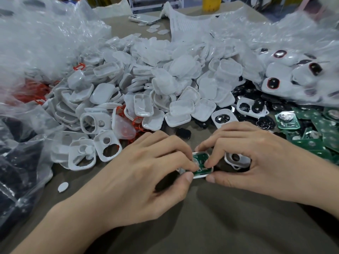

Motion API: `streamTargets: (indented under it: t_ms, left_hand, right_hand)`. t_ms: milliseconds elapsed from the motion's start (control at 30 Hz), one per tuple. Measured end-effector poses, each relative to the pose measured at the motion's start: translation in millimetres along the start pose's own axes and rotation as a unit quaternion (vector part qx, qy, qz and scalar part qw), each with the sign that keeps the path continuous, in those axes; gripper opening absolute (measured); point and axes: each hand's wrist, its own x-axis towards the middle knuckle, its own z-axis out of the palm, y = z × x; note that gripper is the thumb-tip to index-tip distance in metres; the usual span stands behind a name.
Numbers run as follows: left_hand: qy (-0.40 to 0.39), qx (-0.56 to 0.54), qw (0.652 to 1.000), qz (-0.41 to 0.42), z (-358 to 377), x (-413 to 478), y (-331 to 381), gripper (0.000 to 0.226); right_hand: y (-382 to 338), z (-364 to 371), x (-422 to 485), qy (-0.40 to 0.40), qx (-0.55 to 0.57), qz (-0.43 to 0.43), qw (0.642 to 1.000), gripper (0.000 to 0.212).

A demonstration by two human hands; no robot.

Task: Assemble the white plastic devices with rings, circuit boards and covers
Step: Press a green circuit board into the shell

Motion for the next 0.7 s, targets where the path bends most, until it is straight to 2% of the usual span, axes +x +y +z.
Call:
streamTargets:
  t_ms: [533,700]
  left_hand:
    - [0.039,0.014,0.999,0.005,1.2,-0.7,-3.9,0.026]
    - [0.018,0.039,0.999,0.002,6.4,0.4,-6.0,0.022]
  right_hand:
    - [-1.0,1.8,0.1,0.008,-0.009,-0.009,1.0,0.012]
    - [-2.7,3.0,-2.5,0.025,-0.03,-0.007,0.999,0.012]
